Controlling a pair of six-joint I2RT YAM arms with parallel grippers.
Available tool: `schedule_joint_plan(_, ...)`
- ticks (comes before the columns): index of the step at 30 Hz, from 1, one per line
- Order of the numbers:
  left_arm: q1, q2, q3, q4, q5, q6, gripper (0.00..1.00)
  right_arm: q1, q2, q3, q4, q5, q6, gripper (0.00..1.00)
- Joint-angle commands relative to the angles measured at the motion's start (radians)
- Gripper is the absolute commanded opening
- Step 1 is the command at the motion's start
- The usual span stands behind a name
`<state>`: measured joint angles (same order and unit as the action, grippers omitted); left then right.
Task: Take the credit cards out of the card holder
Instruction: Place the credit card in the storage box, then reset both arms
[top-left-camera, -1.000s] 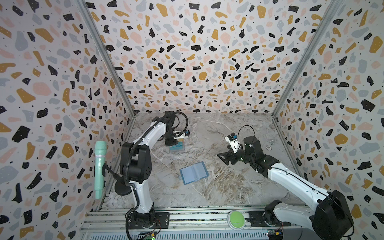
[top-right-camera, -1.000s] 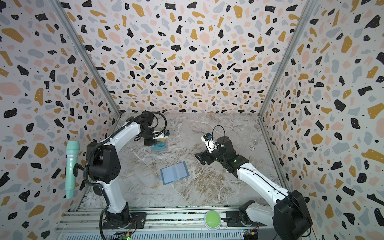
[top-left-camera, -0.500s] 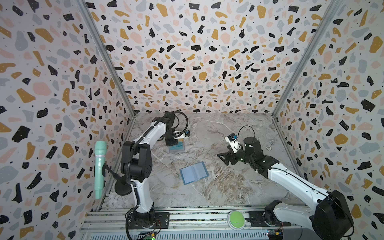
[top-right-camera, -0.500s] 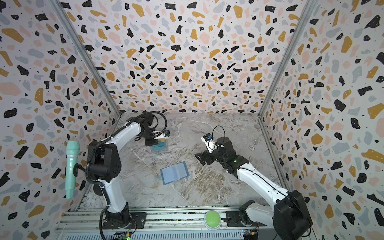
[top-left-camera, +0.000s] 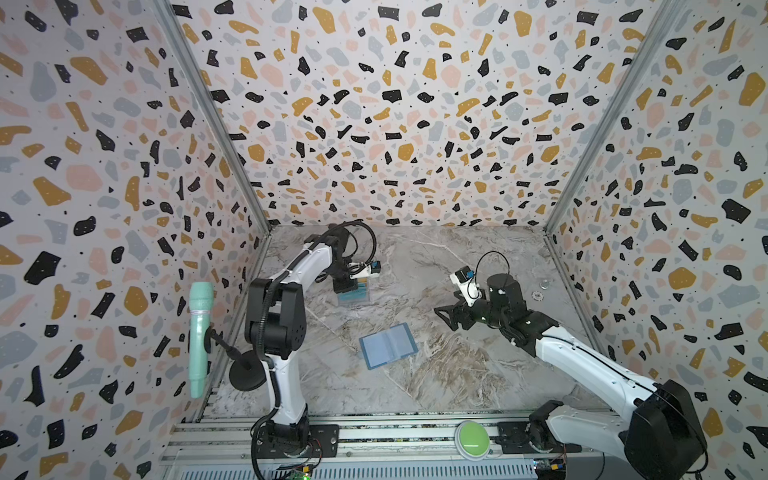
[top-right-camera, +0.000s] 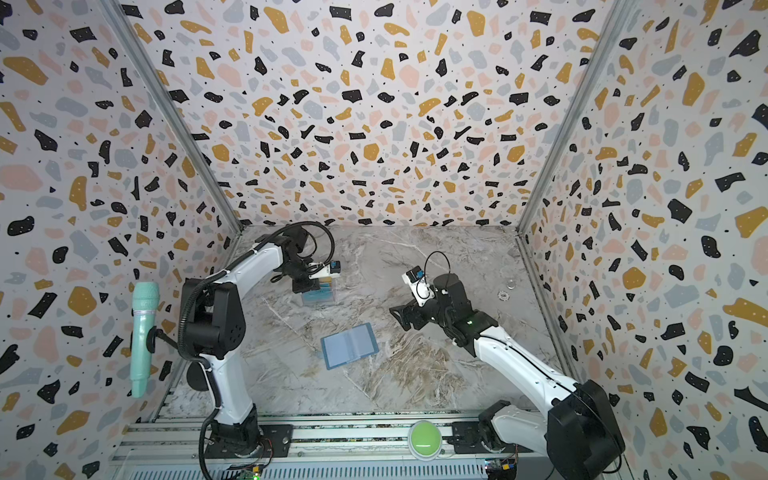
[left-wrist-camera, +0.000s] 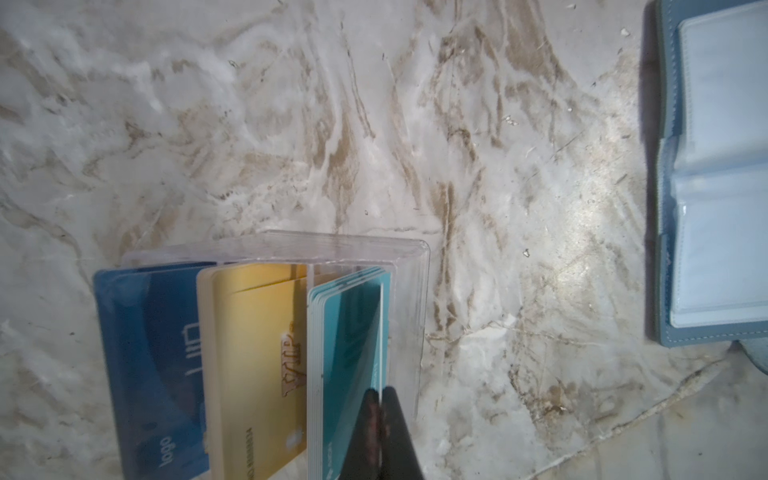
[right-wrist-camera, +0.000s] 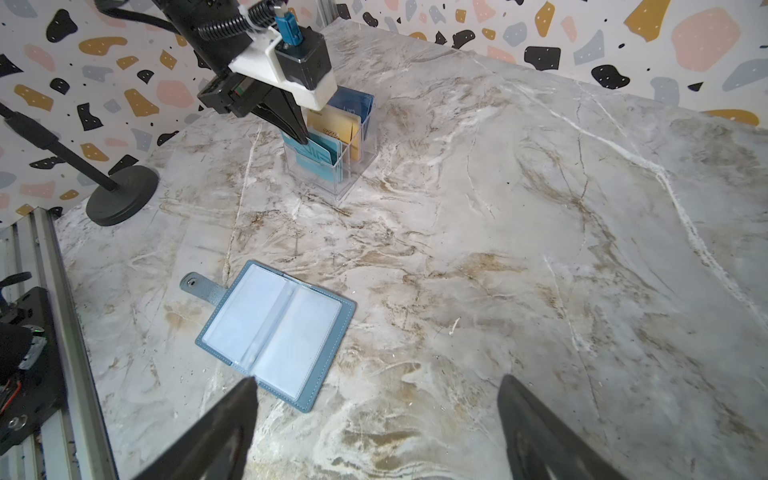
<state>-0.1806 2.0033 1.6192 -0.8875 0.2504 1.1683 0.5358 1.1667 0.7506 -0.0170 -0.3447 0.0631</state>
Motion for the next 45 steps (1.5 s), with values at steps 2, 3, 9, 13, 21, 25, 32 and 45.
schedule_joint_plan(2,0.013,0.026,0.041,-0.034,0.059,0.014,0.0,-0.004,-0.017,-0.005,0.015,-0.004,0.004,0.9)
schedule_joint_plan(3,0.012,0.03,0.043,-0.034,0.064,0.015,0.0,-0.002,-0.015,-0.005,0.015,-0.004,0.004,0.9)
schedule_joint_plan(9,0.02,0.033,0.022,0.007,0.029,-0.018,0.09,-0.003,-0.014,-0.005,0.014,-0.007,0.004,0.9)
schedule_joint_plan(13,0.027,0.016,0.02,0.021,0.022,-0.067,0.35,-0.003,-0.011,-0.004,0.017,-0.007,0.004,0.9)
schedule_joint_plan(21,0.027,-0.069,0.003,0.045,0.015,-0.138,0.62,-0.004,-0.003,-0.001,0.028,0.021,0.0,0.91)
schedule_joint_plan(25,0.028,-0.146,-0.03,0.092,0.02,-0.193,1.0,-0.008,-0.013,0.009,0.039,0.129,0.004,0.93)
schedule_joint_plan(32,0.045,-0.345,-0.19,0.339,-0.128,-0.518,1.0,-0.092,-0.081,-0.073,0.21,0.454,0.03,0.99)
schedule_joint_plan(45,0.05,-0.777,-1.183,1.494,-0.475,-1.07,1.0,-0.399,-0.065,-0.496,0.796,0.712,0.047,0.99)
